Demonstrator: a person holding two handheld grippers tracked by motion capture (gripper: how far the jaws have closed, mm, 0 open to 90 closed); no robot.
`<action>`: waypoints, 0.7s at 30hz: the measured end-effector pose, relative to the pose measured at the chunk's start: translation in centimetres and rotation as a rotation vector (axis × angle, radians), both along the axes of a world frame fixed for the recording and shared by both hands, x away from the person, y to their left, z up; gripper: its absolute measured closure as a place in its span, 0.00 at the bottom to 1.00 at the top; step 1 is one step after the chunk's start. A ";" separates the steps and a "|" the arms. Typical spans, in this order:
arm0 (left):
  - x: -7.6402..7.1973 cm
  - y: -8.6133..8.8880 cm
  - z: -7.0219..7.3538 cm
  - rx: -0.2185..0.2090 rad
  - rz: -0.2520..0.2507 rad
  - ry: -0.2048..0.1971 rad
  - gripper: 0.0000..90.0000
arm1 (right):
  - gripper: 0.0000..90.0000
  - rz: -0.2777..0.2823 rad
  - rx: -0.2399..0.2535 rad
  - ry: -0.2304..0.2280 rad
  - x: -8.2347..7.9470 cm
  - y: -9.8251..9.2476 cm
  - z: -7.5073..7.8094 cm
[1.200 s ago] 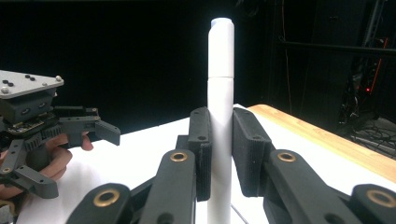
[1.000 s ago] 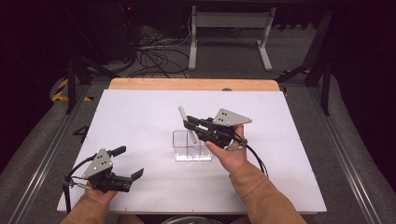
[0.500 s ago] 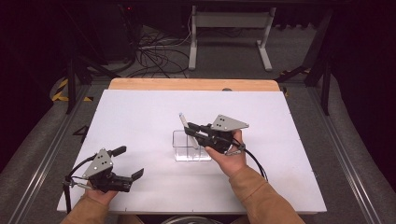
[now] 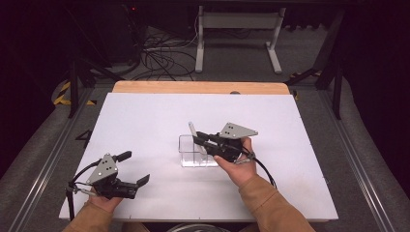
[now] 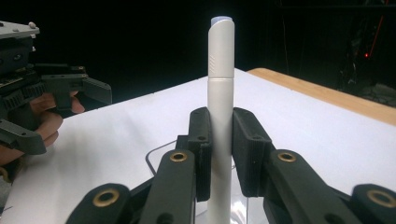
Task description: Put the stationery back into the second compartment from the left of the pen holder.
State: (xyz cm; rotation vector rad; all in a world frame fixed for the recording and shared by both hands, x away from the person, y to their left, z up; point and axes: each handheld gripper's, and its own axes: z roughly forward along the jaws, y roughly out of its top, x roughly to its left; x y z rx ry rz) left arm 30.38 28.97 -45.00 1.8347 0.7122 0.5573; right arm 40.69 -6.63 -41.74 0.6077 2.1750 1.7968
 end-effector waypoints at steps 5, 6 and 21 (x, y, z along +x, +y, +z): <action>0.0 0.0 0.0 -0.003 0.000 0.001 0.01 | 0.51 -0.066 -0.021 -0.060 -0.2 -0.6 0.8; 0.0 0.0 0.0 -0.002 0.000 0.000 0.01 | 0.45 -0.069 -0.018 -0.053 -0.3 -0.7 0.9; 0.0 0.1 0.1 -0.003 0.005 -0.007 0.01 | 0.19 -0.143 -0.056 -0.080 -1.2 -2.5 3.5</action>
